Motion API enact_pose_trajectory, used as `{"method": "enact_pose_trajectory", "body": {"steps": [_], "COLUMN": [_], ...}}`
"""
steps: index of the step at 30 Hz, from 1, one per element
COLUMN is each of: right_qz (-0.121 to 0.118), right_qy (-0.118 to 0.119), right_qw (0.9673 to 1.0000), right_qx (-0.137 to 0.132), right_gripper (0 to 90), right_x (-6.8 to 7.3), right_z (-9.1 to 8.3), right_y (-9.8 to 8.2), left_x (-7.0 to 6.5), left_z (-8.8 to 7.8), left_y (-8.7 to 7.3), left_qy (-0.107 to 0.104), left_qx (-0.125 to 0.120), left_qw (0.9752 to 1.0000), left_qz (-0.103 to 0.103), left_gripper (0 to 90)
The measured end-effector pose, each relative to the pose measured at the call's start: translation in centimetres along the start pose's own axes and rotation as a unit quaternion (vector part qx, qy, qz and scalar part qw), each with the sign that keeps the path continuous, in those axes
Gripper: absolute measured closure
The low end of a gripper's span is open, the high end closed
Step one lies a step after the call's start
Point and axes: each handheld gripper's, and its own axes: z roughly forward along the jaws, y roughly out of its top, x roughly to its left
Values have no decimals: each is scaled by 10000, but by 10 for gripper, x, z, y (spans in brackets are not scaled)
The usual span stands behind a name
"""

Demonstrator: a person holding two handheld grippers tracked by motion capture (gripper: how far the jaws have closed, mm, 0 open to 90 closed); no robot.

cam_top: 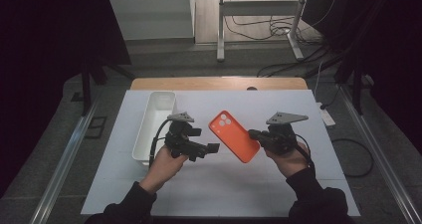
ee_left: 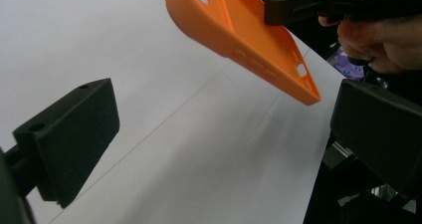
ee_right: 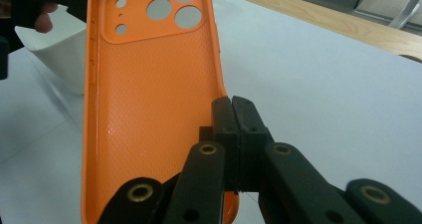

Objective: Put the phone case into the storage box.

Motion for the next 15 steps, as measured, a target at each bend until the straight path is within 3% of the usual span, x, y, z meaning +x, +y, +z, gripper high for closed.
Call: {"method": "enact_pose_trajectory", "body": {"steps": [15], "right_qz": [-131], "right_qy": [122], "right_qw": [9998], "right_qx": [-31], "right_gripper": [887], "right_x": [15], "right_z": [6], "right_y": [1], "left_x": [4], "left_z": [15], "left_y": [3], "left_qy": [-230], "left_qx": [165], "left_qw": [9989], "left_qz": [-374], "left_gripper": [1]}}
